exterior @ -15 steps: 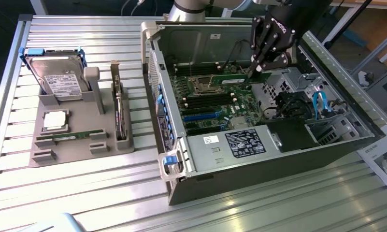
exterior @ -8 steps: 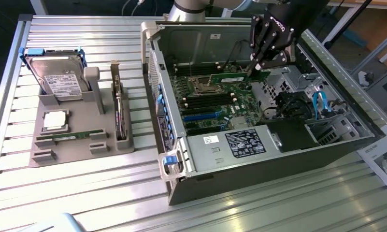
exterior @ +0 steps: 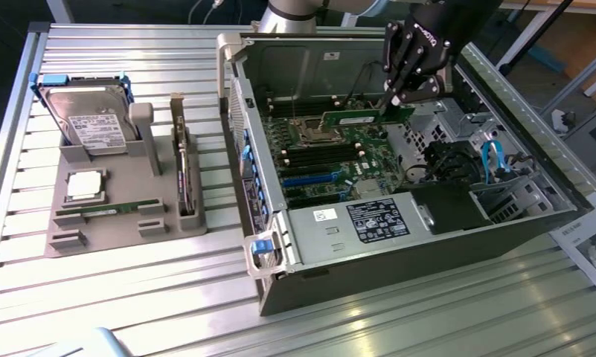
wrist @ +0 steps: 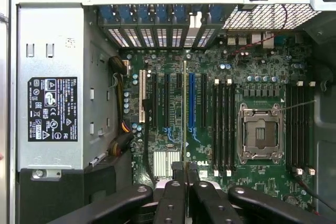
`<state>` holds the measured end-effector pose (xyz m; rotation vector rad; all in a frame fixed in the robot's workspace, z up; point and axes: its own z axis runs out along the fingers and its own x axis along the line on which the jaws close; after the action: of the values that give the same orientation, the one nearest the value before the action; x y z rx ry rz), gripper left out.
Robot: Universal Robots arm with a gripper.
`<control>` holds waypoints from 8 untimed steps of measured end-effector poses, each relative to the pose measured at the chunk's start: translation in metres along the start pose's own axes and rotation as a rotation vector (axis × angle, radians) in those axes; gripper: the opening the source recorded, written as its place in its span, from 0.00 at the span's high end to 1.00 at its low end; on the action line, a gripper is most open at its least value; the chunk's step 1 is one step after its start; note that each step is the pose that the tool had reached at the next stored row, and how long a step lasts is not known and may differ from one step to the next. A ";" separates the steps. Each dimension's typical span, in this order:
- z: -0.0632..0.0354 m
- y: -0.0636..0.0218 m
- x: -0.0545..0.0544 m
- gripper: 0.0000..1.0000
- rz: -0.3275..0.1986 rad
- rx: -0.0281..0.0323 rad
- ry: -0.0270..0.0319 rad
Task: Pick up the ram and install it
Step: 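Pick up the ram and move it above insertion slot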
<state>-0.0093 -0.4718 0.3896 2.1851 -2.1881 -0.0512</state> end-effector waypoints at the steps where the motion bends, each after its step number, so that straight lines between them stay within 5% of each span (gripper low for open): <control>1: 0.0001 0.0000 -0.002 0.88 0.000 0.0000 0.0000; 8: 0.0021 -0.0001 -0.019 0.88 0.000 0.0006 0.0000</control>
<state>-0.0093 -0.4527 0.3874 2.1854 -2.1885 -0.0505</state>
